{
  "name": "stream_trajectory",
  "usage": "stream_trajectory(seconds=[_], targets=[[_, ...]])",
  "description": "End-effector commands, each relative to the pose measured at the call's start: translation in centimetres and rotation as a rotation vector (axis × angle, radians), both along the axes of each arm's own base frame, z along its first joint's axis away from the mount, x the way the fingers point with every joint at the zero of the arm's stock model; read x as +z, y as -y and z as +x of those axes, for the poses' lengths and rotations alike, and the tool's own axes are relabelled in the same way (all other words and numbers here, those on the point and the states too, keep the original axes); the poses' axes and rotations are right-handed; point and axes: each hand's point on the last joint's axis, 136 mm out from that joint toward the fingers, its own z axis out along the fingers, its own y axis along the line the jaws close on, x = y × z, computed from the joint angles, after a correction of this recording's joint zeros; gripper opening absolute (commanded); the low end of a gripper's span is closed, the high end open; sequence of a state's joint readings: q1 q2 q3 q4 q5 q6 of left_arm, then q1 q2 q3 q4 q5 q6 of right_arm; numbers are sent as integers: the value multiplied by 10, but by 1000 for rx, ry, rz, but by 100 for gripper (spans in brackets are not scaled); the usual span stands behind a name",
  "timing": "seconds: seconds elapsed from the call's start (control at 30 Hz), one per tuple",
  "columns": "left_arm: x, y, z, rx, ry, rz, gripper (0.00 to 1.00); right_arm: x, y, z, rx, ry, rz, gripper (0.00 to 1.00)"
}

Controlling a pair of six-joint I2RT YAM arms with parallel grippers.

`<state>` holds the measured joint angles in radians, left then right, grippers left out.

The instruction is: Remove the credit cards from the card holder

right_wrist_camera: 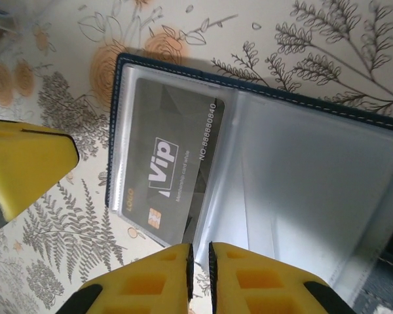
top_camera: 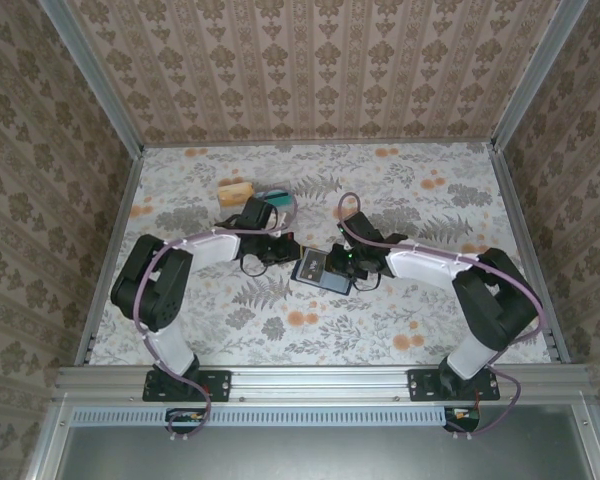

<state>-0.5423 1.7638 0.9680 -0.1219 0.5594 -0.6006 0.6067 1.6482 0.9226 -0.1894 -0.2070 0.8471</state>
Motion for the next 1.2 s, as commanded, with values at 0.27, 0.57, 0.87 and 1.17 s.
stream_trajectory(seconds=[0.27,0.57,0.87,1.17], targets=[[-31,0,-17,-42,-59,47,0,-16,-19,6,2,-69,56,20],[-44,-6,-26,-26,-93,67,0,-27,-18,5,-10,-97,69,20],[-45,-5,-29,-31,-98,69,0,-32,-23,8,-9,-112,94,21],[-45,-7,-29,-21,-100,87,0,-31,-10,6,-40,-112,90,0]])
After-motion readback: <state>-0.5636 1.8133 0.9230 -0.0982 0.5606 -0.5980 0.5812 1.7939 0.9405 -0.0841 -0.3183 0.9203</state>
